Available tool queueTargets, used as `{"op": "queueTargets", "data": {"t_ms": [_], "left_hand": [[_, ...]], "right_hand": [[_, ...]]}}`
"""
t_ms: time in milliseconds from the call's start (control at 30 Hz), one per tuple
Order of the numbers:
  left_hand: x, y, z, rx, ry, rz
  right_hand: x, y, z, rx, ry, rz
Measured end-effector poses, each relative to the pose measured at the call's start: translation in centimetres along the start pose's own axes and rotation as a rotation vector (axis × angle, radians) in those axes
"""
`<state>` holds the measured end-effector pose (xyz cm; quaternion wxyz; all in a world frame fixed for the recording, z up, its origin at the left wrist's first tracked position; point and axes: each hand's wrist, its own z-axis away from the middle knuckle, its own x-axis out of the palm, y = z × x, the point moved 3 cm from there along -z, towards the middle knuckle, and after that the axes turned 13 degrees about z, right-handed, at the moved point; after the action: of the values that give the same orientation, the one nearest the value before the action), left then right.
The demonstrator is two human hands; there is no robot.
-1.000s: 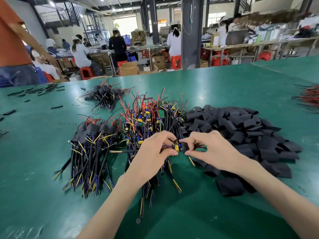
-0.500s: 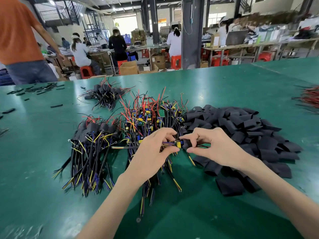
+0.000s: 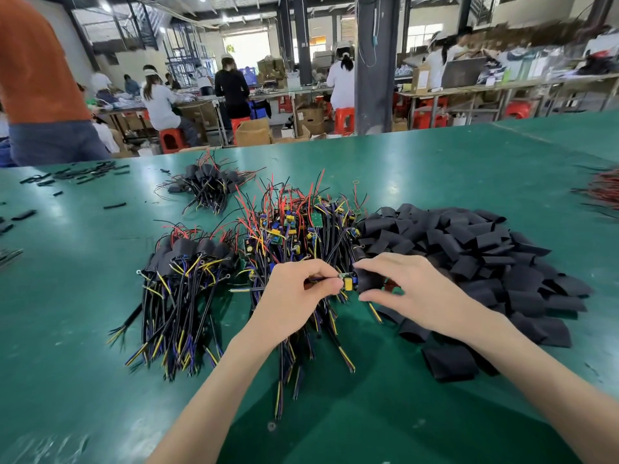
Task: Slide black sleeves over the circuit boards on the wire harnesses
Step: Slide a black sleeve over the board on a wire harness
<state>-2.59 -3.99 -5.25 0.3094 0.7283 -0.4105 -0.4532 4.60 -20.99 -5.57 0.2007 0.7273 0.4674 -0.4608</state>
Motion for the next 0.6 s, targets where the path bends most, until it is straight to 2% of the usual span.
{"op": "queueTargets", "data": {"t_ms": [167, 333, 600], "left_hand": [[0.04, -0.36, 0.03, 0.004, -0.023, -0.054], [0.15, -0.28, 0.07, 0.008, -0.042, -0.054], [-0.02, 0.08, 0.14, -0.058, -0.050, -0.010]], "right_hand": [[0.09, -0.20, 0.06, -0.096, -0.045, -0.021], [-0.19, -0.29, 0.01, -0.097, -0.050, -0.045], [-0.44, -1.01, 0.02, -0.117, 0.016, 0.096]]}}
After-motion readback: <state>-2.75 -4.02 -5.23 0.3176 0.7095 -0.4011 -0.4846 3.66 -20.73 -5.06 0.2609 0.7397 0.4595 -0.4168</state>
